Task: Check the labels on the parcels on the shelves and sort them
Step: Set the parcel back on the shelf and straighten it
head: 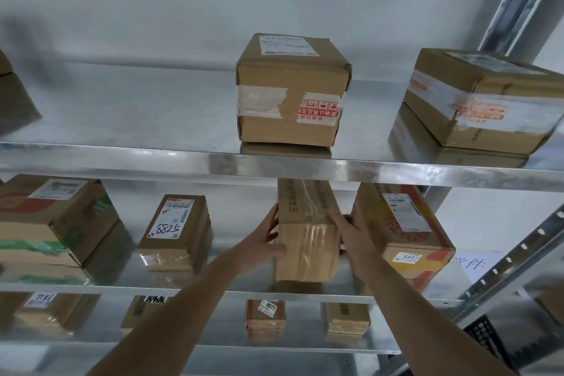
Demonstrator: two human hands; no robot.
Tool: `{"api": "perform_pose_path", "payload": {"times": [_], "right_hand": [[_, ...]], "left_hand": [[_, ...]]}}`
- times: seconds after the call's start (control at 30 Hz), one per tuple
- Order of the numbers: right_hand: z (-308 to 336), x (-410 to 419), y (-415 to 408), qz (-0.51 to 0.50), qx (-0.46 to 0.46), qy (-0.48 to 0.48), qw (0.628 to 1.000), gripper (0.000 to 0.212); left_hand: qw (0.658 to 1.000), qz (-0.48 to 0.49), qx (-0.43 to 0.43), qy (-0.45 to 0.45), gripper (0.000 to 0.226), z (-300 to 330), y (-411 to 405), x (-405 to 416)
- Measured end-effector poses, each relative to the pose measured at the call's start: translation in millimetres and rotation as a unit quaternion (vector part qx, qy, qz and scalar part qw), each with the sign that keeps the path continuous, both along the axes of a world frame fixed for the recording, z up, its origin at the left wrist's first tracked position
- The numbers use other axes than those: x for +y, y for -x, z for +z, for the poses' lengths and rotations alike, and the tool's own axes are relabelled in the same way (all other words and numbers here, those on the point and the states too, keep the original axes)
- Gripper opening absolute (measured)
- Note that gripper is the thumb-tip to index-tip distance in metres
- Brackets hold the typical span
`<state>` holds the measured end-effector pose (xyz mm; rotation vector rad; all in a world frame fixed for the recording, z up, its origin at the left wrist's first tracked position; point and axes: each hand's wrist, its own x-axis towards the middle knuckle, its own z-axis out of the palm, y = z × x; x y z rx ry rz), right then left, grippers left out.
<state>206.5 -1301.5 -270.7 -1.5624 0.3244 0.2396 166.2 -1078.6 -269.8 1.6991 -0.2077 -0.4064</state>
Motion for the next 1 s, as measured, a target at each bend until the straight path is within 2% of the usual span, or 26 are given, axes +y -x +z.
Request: {"api": "perform_pose_path", "payload": {"times": [0.07, 0.13, 0.17, 0.23, 0.27, 0.37, 0.4, 0.47, 0.53, 0.6, 0.67, 0.77, 0.83, 0.87, 0.93, 1.0], "right_hand": [[-4.8, 6.7, 7.8, 0.026, 0.009, -0.001, 1.000, 0.044], [-8.6, 12.0, 17.6, 0.043, 0.014, -0.012, 0.999, 0.038], [-9.2, 14.1, 22.6, 0.049, 0.003, -0.013, 0.999, 0.036], [-13.6, 20.3, 29.8, 0.064, -0.044, -0.003, 0.997, 0.034], [-16.2, 23.7, 31.9, 0.075, -0.076, 0.014, 0.994, 0.032], [-15.0, 35.0, 36.2, 0.108, -0.185, 0.111, 0.970, 0.023], [-15.3, 36.3, 34.6, 0.124, -0.223, 0.176, 0.951, 0.029], [-17.0, 36.9, 30.8, 0.162, -0.274, 0.328, 0.889, 0.060], [-15.7, 37.1, 31.0, 0.185, -0.288, 0.417, 0.842, 0.084], [-13.8, 40.6, 35.0, 0.208, -0.292, 0.467, 0.809, 0.093], [-16.3, 44.9, 37.1, 0.244, -0.289, 0.474, 0.795, 0.088], [-19.7, 47.2, 34.8, 0.272, -0.279, 0.430, 0.815, 0.061], [-22.3, 43.9, 30.4, 0.263, -0.283, 0.438, 0.812, 0.044], [-23.9, 40.4, 27.9, 0.248, -0.271, 0.452, 0.813, 0.041], [-30.0, 30.6, 21.3, 0.207, -0.198, 0.465, 0.837, 0.048], [-35.5, 22.1, 14.7, 0.163, -0.116, 0.421, 0.885, 0.065]], "left_hand": [[0.997, 0.049, 0.051, 0.036, 0.059, 2.2, 7.5, -3.3], [0.989, 0.108, 0.095, 0.035, 0.029, 6.1, 12.0, -3.6], [0.984, 0.130, 0.117, 0.032, 0.028, 6.5, 12.5, -2.3], [0.973, 0.164, 0.159, 0.025, 0.046, 3.6, 9.9, -0.2], [0.967, 0.190, 0.170, 0.029, 0.048, 3.5, 9.3, -0.2], [0.944, 0.248, 0.202, 0.077, 0.038, -4.2, 4.2, -2.2], [0.939, 0.259, 0.208, 0.087, 0.033, -6.3, 3.0, -4.3], [0.926, 0.280, 0.228, 0.109, 0.026, -7.9, 4.2, -9.9], [0.915, 0.287, 0.239, 0.154, 0.030, -15.3, 3.5, -13.2], [0.909, 0.307, 0.224, 0.168, 0.037, -27.1, 1.5, -11.9], [0.903, 0.326, 0.225, 0.169, 0.038, -18.6, 6.3, -14.3], [0.912, 0.322, 0.217, 0.132, 0.031, 1.2, 11.2, -16.2], [0.921, 0.318, 0.207, 0.094, 0.034, 10.1, 9.6, -12.6], [0.918, 0.323, 0.211, 0.093, 0.045, 14.2, 7.4, -10.5], [0.921, 0.316, 0.216, 0.073, 0.053, 16.5, 4.8, -7.6], [0.926, 0.298, 0.226, 0.061, 0.042, 19.1, 5.9, -8.2]]}}
